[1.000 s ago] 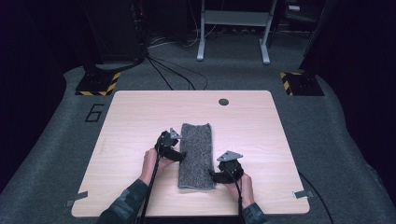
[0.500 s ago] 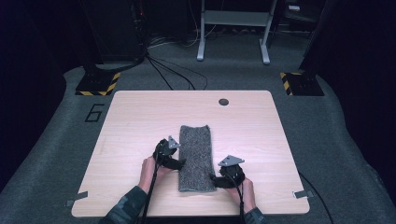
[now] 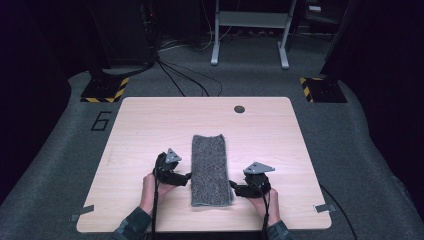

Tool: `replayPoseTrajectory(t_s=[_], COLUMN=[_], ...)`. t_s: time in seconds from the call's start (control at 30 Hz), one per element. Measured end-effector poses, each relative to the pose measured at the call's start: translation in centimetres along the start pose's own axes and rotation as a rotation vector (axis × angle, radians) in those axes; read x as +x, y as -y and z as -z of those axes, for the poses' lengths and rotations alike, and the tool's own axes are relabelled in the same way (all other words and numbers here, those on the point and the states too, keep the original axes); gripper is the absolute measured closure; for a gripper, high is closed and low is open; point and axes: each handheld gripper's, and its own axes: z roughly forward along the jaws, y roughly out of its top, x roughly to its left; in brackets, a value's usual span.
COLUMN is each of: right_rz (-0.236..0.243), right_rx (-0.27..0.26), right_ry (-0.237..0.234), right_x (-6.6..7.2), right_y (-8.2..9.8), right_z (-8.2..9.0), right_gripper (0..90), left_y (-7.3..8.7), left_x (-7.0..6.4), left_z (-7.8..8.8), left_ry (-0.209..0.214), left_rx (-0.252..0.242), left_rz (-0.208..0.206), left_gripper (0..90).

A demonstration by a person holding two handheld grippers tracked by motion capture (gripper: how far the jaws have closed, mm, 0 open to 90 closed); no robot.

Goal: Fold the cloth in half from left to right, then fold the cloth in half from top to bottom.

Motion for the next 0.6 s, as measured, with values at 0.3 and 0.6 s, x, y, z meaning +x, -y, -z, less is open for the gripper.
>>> replayPoseTrajectory(t_s=[0.3, 0.6], right_rz=[0.016, 0.005], right_rx=[-0.002, 0.019], right_ry=[-0.003, -0.027], right_x=[-1.2, -3.1], right_y=[-2.6, -6.7], right_z=[-1.1, -3.6], right_gripper=[28.8, 28.8], left_y=[-0.5, -2.6], left_x=[0.6, 2.9], left_z=[0.0, -1.4], left_ry=[-0.002, 0.041], left_rx=[-0.005, -0.002], left_rz=[0.017, 0.073], left_gripper=[15.3, 15.5])
